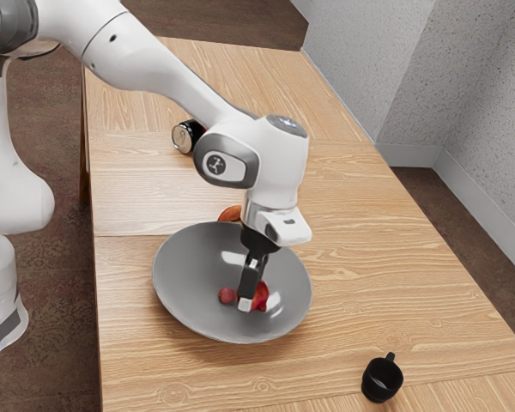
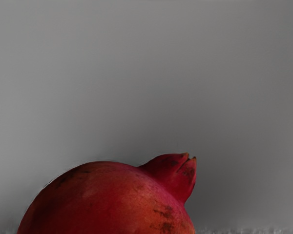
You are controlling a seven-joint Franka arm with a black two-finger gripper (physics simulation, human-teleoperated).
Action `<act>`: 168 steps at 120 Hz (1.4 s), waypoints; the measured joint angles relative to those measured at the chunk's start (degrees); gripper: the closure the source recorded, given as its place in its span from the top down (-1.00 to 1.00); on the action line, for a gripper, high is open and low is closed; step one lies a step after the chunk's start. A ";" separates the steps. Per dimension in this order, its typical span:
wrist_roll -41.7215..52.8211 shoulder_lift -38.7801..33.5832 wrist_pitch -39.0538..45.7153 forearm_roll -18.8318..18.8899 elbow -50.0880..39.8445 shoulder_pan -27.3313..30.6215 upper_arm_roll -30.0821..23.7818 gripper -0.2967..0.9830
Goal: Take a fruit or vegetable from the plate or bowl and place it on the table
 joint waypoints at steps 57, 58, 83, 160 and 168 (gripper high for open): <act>-0.43 -0.01 0.41 -0.11 -0.29 -2.65 3.18 0.26; -0.47 -0.01 0.42 -0.11 -0.29 -2.66 3.19 0.23; -1.62 -0.09 0.59 0.87 0.23 -2.75 3.32 -0.14; 7.70 -11.04 -4.52 14.92 43.21 -56.15 53.32 0.41; 8.34 -4.75 -5.53 13.62 40.57 -54.53 53.11 0.46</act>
